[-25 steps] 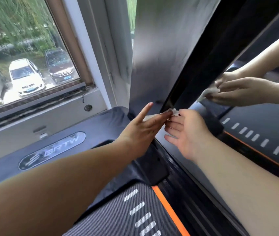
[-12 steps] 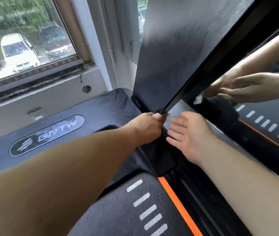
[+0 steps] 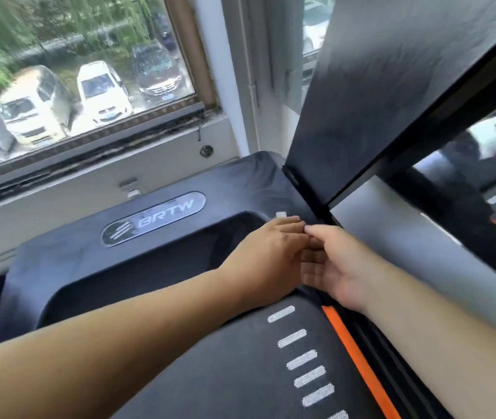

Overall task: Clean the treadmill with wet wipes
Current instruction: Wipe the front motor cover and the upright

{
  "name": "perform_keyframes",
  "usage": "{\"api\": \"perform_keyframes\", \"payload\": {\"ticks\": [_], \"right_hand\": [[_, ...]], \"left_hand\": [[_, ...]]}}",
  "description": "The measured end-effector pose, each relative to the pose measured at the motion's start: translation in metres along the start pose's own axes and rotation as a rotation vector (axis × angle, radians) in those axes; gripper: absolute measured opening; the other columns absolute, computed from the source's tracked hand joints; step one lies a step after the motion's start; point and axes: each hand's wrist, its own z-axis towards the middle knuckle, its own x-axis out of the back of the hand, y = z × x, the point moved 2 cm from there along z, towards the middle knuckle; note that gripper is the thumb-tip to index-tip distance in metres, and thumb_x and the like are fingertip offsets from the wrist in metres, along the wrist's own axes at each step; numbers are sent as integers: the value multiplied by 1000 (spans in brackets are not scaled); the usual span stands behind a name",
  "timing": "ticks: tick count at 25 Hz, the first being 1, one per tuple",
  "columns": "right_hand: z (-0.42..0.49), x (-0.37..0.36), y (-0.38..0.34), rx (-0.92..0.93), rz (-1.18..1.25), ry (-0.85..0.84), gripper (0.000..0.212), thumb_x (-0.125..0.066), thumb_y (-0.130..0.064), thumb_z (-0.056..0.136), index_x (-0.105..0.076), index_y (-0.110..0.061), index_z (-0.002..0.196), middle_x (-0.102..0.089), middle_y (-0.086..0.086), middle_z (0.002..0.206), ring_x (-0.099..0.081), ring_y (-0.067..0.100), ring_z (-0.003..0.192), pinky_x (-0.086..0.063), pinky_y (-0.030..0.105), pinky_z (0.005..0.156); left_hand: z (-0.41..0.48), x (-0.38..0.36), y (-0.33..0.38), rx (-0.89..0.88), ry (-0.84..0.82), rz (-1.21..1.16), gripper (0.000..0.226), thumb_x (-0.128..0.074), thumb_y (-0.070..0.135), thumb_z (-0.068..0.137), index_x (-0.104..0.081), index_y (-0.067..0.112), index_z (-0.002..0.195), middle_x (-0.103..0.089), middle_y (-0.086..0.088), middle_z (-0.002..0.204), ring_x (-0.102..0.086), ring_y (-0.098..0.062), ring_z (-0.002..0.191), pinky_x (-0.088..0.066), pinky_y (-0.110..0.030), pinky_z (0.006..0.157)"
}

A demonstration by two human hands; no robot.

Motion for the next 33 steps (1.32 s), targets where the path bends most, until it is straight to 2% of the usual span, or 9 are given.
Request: {"api": "perform_keyframes", "payload": {"ticks": [3, 6, 9, 12, 16, 20, 24, 27, 33], "right_hand": [[-10, -42, 7, -86, 145, -177, 32, -48, -30, 105, -71, -14, 90, -71, 9, 79, -71, 25, 68, -58, 38, 66], [-27, -77, 22, -226, 299, -389, 25, -54, -20, 98, -75, -7, 101, -70, 8, 93, -71, 21, 80, -58, 33, 73], [-40, -102, 54, -259, 355, -423, 16, -59, -8, 94, -72, -2, 102, -68, 9, 89, -67, 17, 80, -61, 30, 70], [-53, -128, 78, -168, 201, -416, 12, -59, -3, 93, -61, -12, 101, -70, 12, 99, -69, 21, 78, -56, 37, 73], [-96, -171, 71, -54, 209, -534, 27, -69, -3, 91, -59, -16, 112, -71, 14, 101, -73, 25, 76, -59, 38, 62], [-154, -202, 72, 64, 44, -716, 31, -81, -14, 86, -65, -17, 113, -72, 2, 92, -69, 14, 64, -56, 31, 57], [-138, -209, 86, 208, -174, -591, 36, -87, -26, 80, -67, -20, 110, -74, 7, 106, -74, 21, 79, -58, 32, 63], [-105, -214, 89, 155, -205, -604, 58, -90, -35, 74, -65, -15, 122, -74, 15, 115, -75, 31, 95, -62, 41, 76], [-64, -217, 108, 91, -64, -457, 70, -80, 1, 73, -53, -13, 137, -76, 13, 112, -76, 23, 83, -56, 27, 55]], "left_hand": [[-28, 41, 4, 41, -5, 116, 32, -49, 9, 84, -75, 7, 103, -73, -5, 107, -63, -24, 110, -44, -29, 107], [-66, 73, 18, 164, 122, 90, 30, -49, 13, 85, -76, 5, 96, -75, -6, 101, -64, -21, 102, -47, -22, 98], [-109, 98, 36, 501, 316, 9, 35, -57, -8, 81, -77, 11, 103, -70, -3, 118, -66, -19, 110, -54, -36, 93], [-149, 127, 52, 997, 445, -172, 47, -67, -9, 80, -72, 20, 118, -58, 9, 136, -62, -6, 119, -54, -29, 98], [-184, 175, 90, 1405, 650, -825, 62, -85, 3, 77, -59, 11, 132, -73, -6, 116, -75, -14, 94, -60, -29, 70], [-204, 213, 123, 1498, 634, -1099, 41, -77, 15, 86, -70, 8, 125, -75, -9, 117, -71, -15, 95, -52, -23, 67], [-227, 198, 105, 1428, 705, -1401, 37, -66, 14, 95, -65, 5, 131, -70, -16, 126, -67, -27, 118, -58, -36, 94], [-234, 170, 61, 1397, 724, -1447, 32, -60, 14, 98, -67, 6, 128, -72, -14, 122, -70, -24, 111, -60, -32, 81], [-246, 152, -25, 1317, 811, -1623, 50, -58, 20, 98, -53, -3, 142, -64, -24, 133, -64, -36, 121, -54, -51, 100]]}}
